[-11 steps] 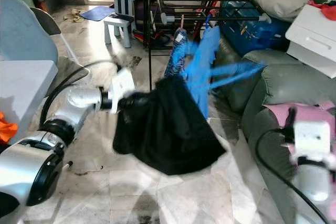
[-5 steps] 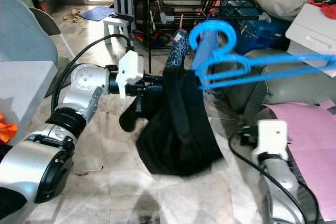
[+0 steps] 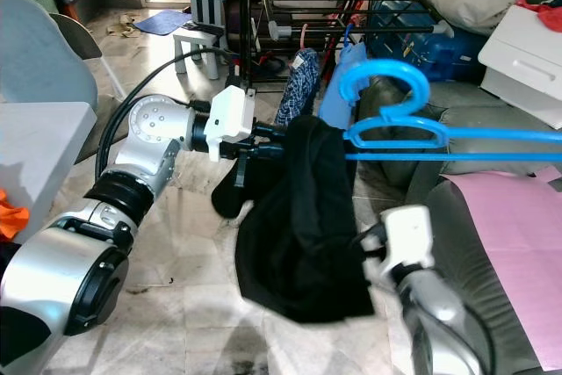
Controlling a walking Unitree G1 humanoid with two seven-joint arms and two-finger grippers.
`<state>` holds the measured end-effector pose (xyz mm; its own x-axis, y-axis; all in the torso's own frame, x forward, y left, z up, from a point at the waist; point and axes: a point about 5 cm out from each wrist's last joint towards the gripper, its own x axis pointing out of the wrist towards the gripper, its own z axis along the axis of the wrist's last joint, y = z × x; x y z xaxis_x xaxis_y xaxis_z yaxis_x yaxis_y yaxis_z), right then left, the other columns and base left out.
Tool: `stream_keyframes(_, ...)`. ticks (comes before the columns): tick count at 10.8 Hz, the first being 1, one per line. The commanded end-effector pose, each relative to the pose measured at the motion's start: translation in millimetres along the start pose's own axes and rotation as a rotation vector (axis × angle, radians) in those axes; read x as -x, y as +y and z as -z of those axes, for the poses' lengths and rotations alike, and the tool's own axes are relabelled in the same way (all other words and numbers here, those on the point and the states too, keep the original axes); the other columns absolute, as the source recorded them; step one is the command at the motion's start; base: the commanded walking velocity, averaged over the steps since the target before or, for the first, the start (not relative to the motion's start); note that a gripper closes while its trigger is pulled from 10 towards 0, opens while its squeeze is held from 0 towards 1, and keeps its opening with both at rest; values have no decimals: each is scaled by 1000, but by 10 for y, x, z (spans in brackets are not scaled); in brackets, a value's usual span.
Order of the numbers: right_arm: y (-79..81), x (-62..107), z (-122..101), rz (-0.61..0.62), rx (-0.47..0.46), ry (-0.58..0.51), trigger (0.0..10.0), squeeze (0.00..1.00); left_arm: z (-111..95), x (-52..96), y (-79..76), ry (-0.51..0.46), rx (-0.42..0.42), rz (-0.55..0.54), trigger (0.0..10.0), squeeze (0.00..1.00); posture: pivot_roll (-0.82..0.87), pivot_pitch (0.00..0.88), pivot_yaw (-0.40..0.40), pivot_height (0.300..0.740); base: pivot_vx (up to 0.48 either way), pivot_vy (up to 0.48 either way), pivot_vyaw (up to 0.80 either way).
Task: Hang hanger
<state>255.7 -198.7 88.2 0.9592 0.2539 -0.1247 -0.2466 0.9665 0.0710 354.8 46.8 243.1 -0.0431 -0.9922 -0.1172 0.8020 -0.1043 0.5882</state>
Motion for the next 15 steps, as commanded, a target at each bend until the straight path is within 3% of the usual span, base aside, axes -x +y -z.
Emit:
stream_keyframes(1, 74, 37, -58, -86, -10, -17, 10000, 0, -131, -53, 92, -22, -59, -4, 0, 0, 19, 0, -31, 740, 0, 0, 0)
stream_keyframes(5, 139, 98, -84, -161, -16, -28, 10000, 0, -234, -82, 172, -57, -84, -18, 0, 0, 21, 0, -31, 740, 0, 0, 0)
stream_keyframes(7, 34, 77, -363, -92, -41, -193, 10000, 0, -174, -51, 143, -33, -70, -23, 0, 0, 24, 0, -32, 740, 0, 0, 0)
stream_keyframes(8, 91, 111, -442, -164, -50, -215, 10000, 0, -128, -50, 108, -23, -60, -20, 0, 0, 21, 0, -36, 740, 0, 0, 0)
stream_keyframes(9, 136, 151, -434, -221, -43, -198, 10000, 0, -102, -48, 95, -16, -48, -25, 0, 0, 21, 0, -36, 740, 0, 0, 0)
stream_keyframes(12, 41, 241, -449, -238, -42, -185, 10000, 0, -75, -35, 83, -1, -43, -21, 0, 0, 18, 0, -35, 740, 0, 0, 0)
stream_keyframes(15, 83, 225, -181, -229, -70, -63, 10000, 0, -255, -57, 228, -86, -58, -76, 0, 0, 28, 0, -43, 740, 0, 0, 0)
